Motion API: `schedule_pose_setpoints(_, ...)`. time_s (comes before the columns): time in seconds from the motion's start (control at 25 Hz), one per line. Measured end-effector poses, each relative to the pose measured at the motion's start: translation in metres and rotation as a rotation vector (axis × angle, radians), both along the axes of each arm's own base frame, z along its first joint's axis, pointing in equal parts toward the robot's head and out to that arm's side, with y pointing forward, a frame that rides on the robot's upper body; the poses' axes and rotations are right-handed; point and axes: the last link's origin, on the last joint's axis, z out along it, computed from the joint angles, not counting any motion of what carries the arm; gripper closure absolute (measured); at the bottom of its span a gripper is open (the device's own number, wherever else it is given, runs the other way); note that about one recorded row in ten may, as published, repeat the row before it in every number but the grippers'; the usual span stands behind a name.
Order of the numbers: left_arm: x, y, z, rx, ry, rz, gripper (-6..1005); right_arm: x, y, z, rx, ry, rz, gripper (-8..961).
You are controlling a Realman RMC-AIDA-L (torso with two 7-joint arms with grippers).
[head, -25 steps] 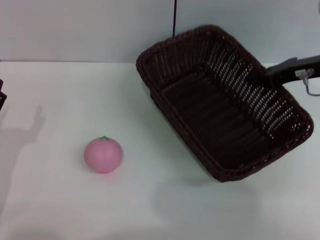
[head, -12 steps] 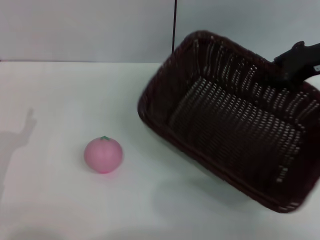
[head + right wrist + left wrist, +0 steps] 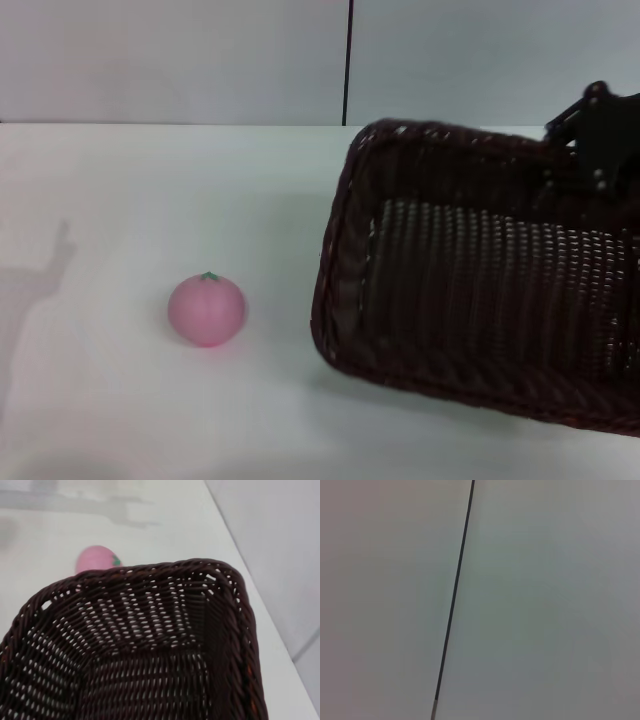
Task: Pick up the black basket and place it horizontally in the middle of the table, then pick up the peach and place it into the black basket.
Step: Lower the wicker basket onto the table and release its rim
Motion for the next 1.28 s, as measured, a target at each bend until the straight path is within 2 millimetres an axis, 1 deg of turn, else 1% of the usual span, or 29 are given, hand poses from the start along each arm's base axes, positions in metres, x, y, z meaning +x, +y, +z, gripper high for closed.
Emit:
schedule_pose_setpoints(0.24,0.004,0.001,-0.006,-0.03,-0.003,-0.014,148,-0.004,0.006,-0.03,-0.069,0.031,0.056,779)
schedule_pose_setpoints(0.56,0.003,-0.005,-0.007,-0.039,-0.01,-0.014,148,-0.012,0.024,-0.061,-0.01,0.063,0.115,765)
schedule_pose_setpoints(0.84,0.001,-0.008,-0.008,-0.04,-0.012,-0.009,148,-0.024,0.03,-0.085,-0.024,0.087,0.18,752)
schedule_pose_setpoints(1.04,0.001,-0.008,-0.007,-0.039,-0.012,-0.009,148,-0.029,0.028,-0.1,-0.05,0.053,0.211,743)
schedule_pose_setpoints(1.28,0.001,-0.008,-0.007,-0.037,-0.011,-0.008,148,-0.028,0.027,-0.11,-0.036,0.025,0.201,731)
